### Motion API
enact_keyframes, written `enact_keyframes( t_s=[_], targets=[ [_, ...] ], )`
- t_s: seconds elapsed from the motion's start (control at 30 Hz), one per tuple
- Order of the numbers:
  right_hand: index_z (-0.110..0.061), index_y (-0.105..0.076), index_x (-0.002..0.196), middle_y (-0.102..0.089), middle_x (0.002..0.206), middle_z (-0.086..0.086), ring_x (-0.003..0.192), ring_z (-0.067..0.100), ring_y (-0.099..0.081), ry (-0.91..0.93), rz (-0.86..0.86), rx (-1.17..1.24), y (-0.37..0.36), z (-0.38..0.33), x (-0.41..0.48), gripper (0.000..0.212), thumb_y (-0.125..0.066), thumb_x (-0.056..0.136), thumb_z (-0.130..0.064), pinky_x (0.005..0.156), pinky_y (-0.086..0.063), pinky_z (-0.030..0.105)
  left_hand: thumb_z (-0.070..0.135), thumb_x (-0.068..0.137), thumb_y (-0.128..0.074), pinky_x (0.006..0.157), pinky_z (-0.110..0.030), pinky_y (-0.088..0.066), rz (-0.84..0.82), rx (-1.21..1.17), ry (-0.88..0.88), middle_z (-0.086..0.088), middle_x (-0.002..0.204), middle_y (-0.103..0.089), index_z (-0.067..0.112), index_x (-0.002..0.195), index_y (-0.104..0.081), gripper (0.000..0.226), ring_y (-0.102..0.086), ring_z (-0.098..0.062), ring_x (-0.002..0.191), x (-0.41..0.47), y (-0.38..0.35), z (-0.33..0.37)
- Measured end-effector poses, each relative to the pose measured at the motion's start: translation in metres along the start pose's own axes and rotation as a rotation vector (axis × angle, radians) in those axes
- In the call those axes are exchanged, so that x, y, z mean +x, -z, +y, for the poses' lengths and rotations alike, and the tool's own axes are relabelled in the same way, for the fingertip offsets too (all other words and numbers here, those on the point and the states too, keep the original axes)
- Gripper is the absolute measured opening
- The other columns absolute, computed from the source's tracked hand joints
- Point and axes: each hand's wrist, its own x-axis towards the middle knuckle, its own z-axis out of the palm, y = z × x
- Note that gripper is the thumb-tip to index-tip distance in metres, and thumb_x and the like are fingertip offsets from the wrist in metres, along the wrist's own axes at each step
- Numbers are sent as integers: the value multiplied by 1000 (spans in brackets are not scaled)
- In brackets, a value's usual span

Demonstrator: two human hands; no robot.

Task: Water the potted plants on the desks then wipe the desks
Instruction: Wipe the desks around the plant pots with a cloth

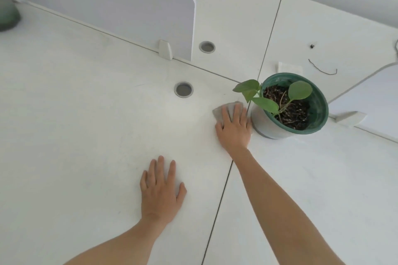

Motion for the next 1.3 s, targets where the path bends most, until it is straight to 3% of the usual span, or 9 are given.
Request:
enact_keyframes(
  t_s=[0.13, 0.3, 0.43, 0.5, 0.6, 0.77, 0.9, 1.03, 1.3],
  targets=[
    [-27, -6, 144, 3, 156, 12, 142, 30, 4, -138, -28, 81, 7, -32, 40, 52, -22, 94, -31, 116, 0, 46, 40, 73, -36, 98, -45, -22, 16, -9, -6, -23, 125, -59, 12, 122, -42, 57, -35, -33, 121, -1, -4, -1],
    [-31, -14, 142, 3, 156, 4, 143, 24, 7, 259, -145, -58, 7, -30, 15, 50, -26, 94, -29, 116, -1, 44, 41, 73, -36, 97, -44, -22, 9, 7, -19, -23, 126, -58, 12, 123, -42, 58, -35, -33, 121, -1, -4, -2],
    [-31, -43, 128, -49, 138, 3, 130, 27, -39, 460, -87, -159, -13, 6, -70, 48, -35, 81, -34, 101, -43, 45, 41, 74, -35, 96, -46, -24, -2, -15, -4, -24, 126, -57, 11, 124, -42, 58, -35, -34, 121, -1, -2, -1],
    [-30, -44, 126, -53, 135, 2, 128, 24, -41, 459, -114, -161, -21, 38, -106, 47, -38, 80, -35, 103, -35, 42, 40, 74, -35, 95, -46, -24, 4, -20, -2, -24, 125, -58, 12, 123, -41, 57, -34, -34, 121, 0, -2, -1],
    [-28, -40, 131, -42, 142, 4, 132, 25, -29, 290, -70, -167, -14, 94, -128, 52, -34, 79, -35, 104, -24, 38, 40, 75, -34, 94, -46, -24, 14, -23, -4, -25, 124, -58, 12, 123, -41, 56, -34, -34, 119, 0, -1, -1],
    [-33, -10, 143, 4, 156, -1, 143, 22, 2, -202, -28, -52, 22, 177, -87, 54, -25, 92, -31, 116, -8, 43, 40, 75, -35, 94, -46, -24, 29, -18, -3, -26, 124, -58, 11, 122, -43, 56, -34, -35, 119, 0, -1, -4],
    [-21, -32, 135, -20, 152, 9, 141, 27, -9, -205, -42, -78, 42, 183, -22, 50, -21, 88, -32, 115, -11, 49, 39, 75, -35, 94, -46, -24, 18, 7, -17, -25, 124, -57, 10, 122, -44, 56, -35, -35, 118, 1, -2, 0],
    [-16, -48, 126, -45, 138, 14, 132, 30, -31, -137, 22, -47, 53, 181, 1, 74, -10, 70, -48, 110, -24, 49, 39, 74, -35, 93, -45, -24, 18, 14, -12, -25, 123, -58, 10, 120, -45, 56, -35, -35, 118, 1, -1, 0],
    [-33, -14, 142, 4, 156, 2, 143, 23, 7, -365, 22, 84, 25, 169, -55, 52, -26, 92, -26, 115, -1, 45, 39, 75, -36, 91, -46, -24, -67, -1, -1, -27, 122, -57, 7, 116, -54, 56, -35, -35, 117, 3, 8, 2]
  ],
)
